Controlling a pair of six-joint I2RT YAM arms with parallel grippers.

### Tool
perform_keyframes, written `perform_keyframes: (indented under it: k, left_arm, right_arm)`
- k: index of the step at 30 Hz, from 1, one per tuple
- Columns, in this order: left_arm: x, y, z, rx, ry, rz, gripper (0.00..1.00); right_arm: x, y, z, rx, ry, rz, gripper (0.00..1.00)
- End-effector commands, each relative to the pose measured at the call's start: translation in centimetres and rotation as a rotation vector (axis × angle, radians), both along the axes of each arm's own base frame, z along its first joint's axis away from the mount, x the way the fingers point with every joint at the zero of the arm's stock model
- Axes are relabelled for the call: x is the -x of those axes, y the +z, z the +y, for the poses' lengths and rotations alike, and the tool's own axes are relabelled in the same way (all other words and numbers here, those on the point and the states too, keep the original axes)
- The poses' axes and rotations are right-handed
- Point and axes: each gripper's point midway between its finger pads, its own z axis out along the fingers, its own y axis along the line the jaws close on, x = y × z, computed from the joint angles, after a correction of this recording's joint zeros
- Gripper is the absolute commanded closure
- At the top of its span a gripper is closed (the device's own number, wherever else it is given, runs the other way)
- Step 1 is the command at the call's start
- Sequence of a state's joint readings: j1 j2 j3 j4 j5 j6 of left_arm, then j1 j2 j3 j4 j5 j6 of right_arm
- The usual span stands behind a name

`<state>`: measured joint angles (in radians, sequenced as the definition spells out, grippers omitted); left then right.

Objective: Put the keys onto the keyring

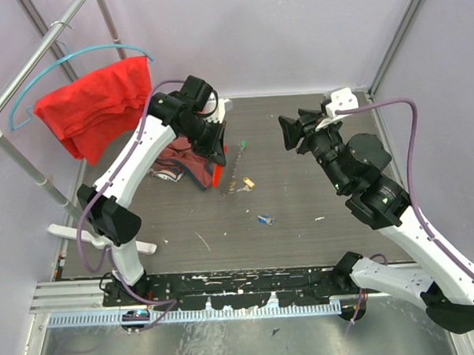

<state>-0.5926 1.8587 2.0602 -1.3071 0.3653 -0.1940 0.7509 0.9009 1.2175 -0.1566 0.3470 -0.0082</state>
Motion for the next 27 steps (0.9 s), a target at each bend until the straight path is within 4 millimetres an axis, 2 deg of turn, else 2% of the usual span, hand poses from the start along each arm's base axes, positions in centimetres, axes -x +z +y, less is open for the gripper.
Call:
perform_keyframes:
  k: [1, 4, 6, 9, 12, 16, 21, 24, 27]
  left_arm:
    - [1.4, 1.3, 0.4, 0.0, -0.046, -0.007, 1.0]
    - [1.4, 3.2, 0.4, 0.024, -0.091, -0.095, 1.0]
    - [1.8, 4.7, 0.3, 0.045, -0.14, -0.163, 1.0]
    - [3.2, 6.7, -0.4, 0.084, -0.249, -0.268, 1.0]
    - [3.6, 8.4, -0.3, 0.11, -0.264, -0.344, 1.0]
    - [2.8, 10.4, -0.6, 0.148, -0.219, -0.405, 1.0]
    - [0.6, 12.9, -0.8, 0.162, -0.077, -0.468, 1.0]
    - [0.1, 14.2, -1.1, 0.186, -0.032, -0.476, 1.0]
    - [0.0, 15.3, -1.6, 0.224, -0.015, -0.482, 1.0]
  right_arm:
    - [0.1, 0.9, -1.2, 0.002, -0.047, -0.028, 0.44]
    - [0.3, -0.3, -1.1, 0.068, -0.031, -0.003, 0.35]
    - [1.0, -0.8, -0.5, 0.103, 0.027, -0.011, 0.32]
    - [2.7, -1.4, 1.8, 0.162, 0.198, -0.05, 0.31]
    - [4.3, -2.0, 3.5, 0.202, 0.335, -0.059, 0.26]
    - [5.8, -3.0, 5.2, 0.205, 0.46, -0.041, 0.24]
    - [7.1, -5.0, 6.6, 0.195, 0.567, -0.051, 0.25]
    - [7.2, -5.4, 6.9, 0.142, 0.58, -0.065, 0.28]
    - [7.4, -6.8, 7.6, 0.111, 0.611, -0.049, 0.3]
